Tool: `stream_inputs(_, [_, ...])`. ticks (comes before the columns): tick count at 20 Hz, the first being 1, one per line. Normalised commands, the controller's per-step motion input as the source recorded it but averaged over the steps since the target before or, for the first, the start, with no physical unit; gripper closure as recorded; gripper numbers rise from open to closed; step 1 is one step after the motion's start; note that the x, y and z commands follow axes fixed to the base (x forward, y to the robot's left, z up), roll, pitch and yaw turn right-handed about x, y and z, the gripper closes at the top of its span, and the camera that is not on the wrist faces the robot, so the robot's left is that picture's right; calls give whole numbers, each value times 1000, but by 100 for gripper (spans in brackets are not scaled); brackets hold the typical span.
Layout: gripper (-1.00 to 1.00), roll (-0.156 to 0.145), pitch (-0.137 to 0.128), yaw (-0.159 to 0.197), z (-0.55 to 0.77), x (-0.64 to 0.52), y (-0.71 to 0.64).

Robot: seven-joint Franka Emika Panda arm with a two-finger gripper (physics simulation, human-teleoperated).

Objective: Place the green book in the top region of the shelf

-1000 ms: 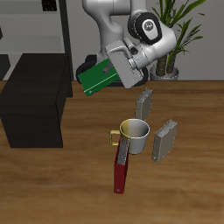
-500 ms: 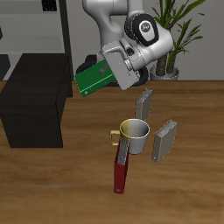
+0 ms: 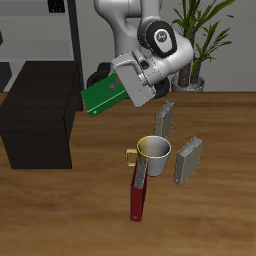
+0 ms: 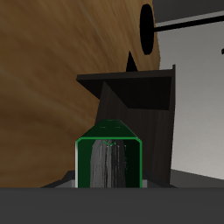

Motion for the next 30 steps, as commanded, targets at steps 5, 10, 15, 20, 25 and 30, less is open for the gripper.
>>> stream_inputs(5, [100, -20, 6, 3, -71, 94, -104])
stream_inputs(10, [100, -55, 18, 19, -164, 100, -146])
stream_inputs(15, [100, -44, 4, 36, -137, 127, -3])
stream_inputs(20, [100, -24, 12, 11, -56, 6, -79])
stream_inputs(25, [100, -30, 5, 7, -77, 48, -68])
stream_inputs(30, [100, -66, -7, -29, 110, 34, -262])
